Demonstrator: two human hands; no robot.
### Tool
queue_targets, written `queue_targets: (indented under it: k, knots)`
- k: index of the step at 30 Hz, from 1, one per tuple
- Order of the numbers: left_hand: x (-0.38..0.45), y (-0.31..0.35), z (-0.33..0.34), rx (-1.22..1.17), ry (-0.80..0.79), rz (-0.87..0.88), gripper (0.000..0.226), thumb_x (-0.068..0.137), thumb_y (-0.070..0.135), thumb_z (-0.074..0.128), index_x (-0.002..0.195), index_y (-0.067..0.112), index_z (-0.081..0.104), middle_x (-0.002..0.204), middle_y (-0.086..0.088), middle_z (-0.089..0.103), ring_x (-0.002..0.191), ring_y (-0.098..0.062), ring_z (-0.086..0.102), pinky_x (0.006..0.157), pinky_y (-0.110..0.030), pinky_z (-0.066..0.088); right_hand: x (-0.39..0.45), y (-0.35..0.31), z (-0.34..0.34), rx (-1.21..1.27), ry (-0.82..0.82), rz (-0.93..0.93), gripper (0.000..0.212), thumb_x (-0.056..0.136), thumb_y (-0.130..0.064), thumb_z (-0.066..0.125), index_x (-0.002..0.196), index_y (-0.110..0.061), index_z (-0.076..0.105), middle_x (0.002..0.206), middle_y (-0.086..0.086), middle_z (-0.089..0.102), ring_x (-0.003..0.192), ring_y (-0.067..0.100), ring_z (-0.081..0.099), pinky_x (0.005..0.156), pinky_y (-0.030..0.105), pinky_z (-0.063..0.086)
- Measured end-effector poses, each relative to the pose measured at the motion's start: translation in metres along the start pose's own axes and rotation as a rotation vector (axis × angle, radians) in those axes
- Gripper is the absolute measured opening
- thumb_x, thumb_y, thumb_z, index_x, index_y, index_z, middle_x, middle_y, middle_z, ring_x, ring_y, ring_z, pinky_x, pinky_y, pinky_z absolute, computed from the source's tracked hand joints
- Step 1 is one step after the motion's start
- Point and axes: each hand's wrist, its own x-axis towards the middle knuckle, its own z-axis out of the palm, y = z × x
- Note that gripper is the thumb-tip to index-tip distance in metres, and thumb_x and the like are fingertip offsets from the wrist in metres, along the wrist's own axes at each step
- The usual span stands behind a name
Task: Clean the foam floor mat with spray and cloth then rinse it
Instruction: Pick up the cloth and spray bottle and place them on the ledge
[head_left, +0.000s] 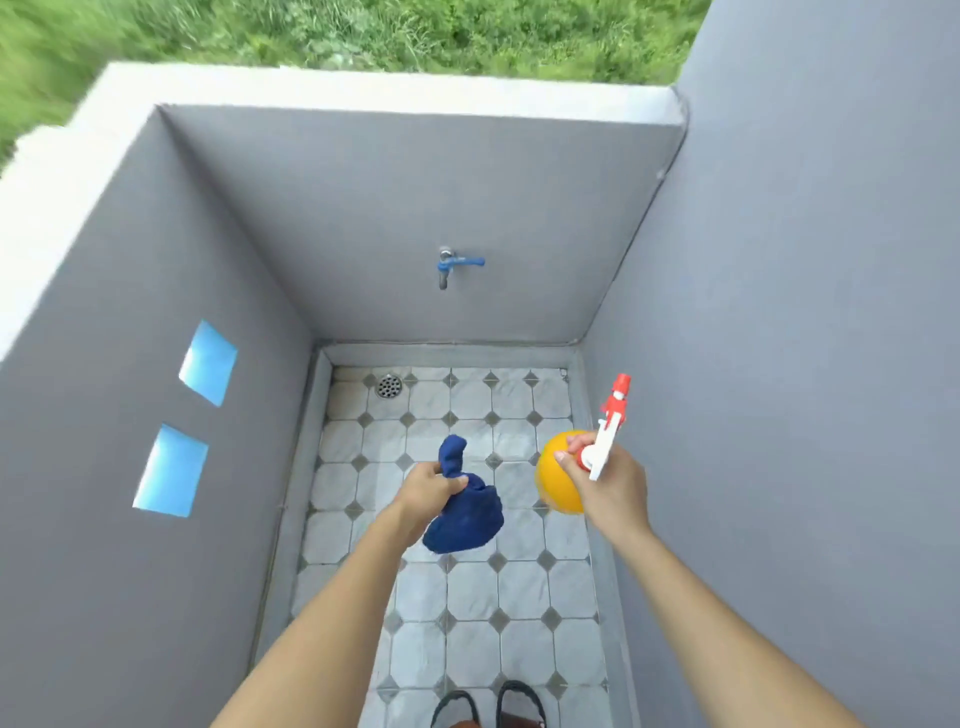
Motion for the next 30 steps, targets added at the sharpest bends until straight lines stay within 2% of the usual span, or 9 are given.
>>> queue_targets:
  k: [4, 7, 11, 14, 17, 19, 25, 27, 30]
  knots:
    - [-0.055, 0.081, -0.038, 0.073, 0.016, 0.145, 0.026, 0.096, 0.004, 0.042, 0.103, -0.005, 0.065, 0.094, -0.013, 0.066, 0.088, -0.023, 0.059, 0.074, -0.027, 0.046, -0.008, -0.097, -0.021, 0.051, 0.047, -0.067, 0.013, 0.082, -0.024, 0.073, 0.078, -0.029, 0.062, 0.085, -0.005, 0.068, 0.082, 0.017, 0.061, 0.064, 0.02, 0.042]
    - [-0.085, 0.135, -0.063, 0.154, 0.104, 0.293, 0.028, 0.098, 0.007, 0.035, 0.104, 0.006, 0.062, 0.099, -0.006, 0.064, 0.095, -0.02, 0.058, 0.085, -0.031, 0.046, -0.001, -0.149, -0.025, 0.069, 0.08, -0.126, 0.017, 0.079, -0.03, 0.076, 0.071, -0.028, 0.06, 0.076, -0.001, 0.068, 0.078, 0.025, 0.063, 0.069, 0.033, 0.046]
    - [-0.104, 0.198, -0.094, 0.351, 0.192, 0.414, 0.034, 0.102, 0.014, 0.028, 0.12, 0.016, 0.056, 0.118, -0.004, 0.061, 0.115, -0.022, 0.055, 0.096, -0.03, 0.039, 0.02, -0.215, -0.03, 0.064, 0.053, -0.221, 0.034, 0.08, -0.039, 0.073, 0.06, -0.025, 0.05, 0.059, -0.004, 0.058, 0.065, 0.022, 0.058, 0.059, 0.032, 0.042]
    - [-0.109, 0.247, -0.114, 0.63, 0.318, 0.392, 0.042, 0.103, 0.017, 0.028, 0.144, 0.025, 0.035, 0.138, -0.009, 0.05, 0.126, -0.028, 0.048, 0.102, -0.032, 0.034, 0.042, -0.256, -0.033, 0.052, 0.019, -0.275, 0.037, 0.08, -0.043, 0.071, 0.062, -0.02, 0.05, 0.057, -0.004, 0.054, 0.06, 0.016, 0.053, 0.053, 0.025, 0.036]
    - [-0.099, 0.295, -0.138, 0.935, 0.403, 0.413, 0.064, 0.097, 0.007, 0.035, 0.15, 0.035, 0.013, 0.129, -0.013, 0.058, 0.109, -0.036, 0.058, 0.094, -0.04, 0.045, 0.067, -0.291, -0.034, 0.069, -0.015, -0.323, 0.033, 0.08, -0.04, 0.073, 0.062, -0.02, 0.053, 0.058, -0.004, 0.056, 0.058, 0.012, 0.054, 0.053, 0.027, 0.036]
    - [-0.093, 0.325, -0.148, 1.009, 0.431, 0.431, 0.073, 0.096, 0.006, 0.035, 0.15, 0.041, -0.002, 0.129, -0.003, 0.057, 0.106, -0.035, 0.06, 0.093, -0.04, 0.047, 0.086, -0.308, -0.038, 0.088, -0.022, -0.338, 0.03, 0.08, -0.037, 0.074, 0.064, -0.021, 0.056, 0.06, -0.005, 0.059, 0.06, 0.009, 0.055, 0.055, 0.028, 0.038]
    - [-0.059, 0.413, -0.18, 0.884, 0.533, 0.448, 0.057, 0.102, 0.018, 0.029, 0.151, 0.035, 0.006, 0.142, -0.013, 0.046, 0.119, -0.033, 0.052, 0.094, -0.032, 0.041, 0.173, -0.346, -0.04, 0.082, -0.098, -0.35, 0.034, 0.082, -0.043, 0.071, 0.065, -0.02, 0.052, 0.059, -0.004, 0.055, 0.06, 0.017, 0.054, 0.055, 0.031, 0.038]
    - [-0.052, 0.433, -0.185, 0.753, 0.534, 0.535, 0.051, 0.103, 0.018, 0.027, 0.151, 0.029, 0.018, 0.145, -0.01, 0.045, 0.125, -0.031, 0.048, 0.103, -0.033, 0.038, 0.198, -0.356, -0.038, 0.088, -0.087, -0.341, 0.035, 0.082, -0.042, 0.071, 0.067, -0.016, 0.053, 0.06, -0.003, 0.056, 0.062, 0.019, 0.055, 0.056, 0.031, 0.038]
    - [-0.04, 0.462, -0.191, 0.5, 0.566, 0.624, 0.04, 0.103, 0.022, 0.027, 0.142, 0.021, 0.039, 0.142, -0.008, 0.047, 0.127, -0.026, 0.045, 0.098, -0.028, 0.035, 0.229, -0.375, -0.036, 0.105, -0.071, -0.316, 0.031, 0.083, -0.039, 0.07, 0.067, -0.019, 0.053, 0.064, -0.005, 0.058, 0.065, 0.016, 0.056, 0.054, 0.029, 0.036]
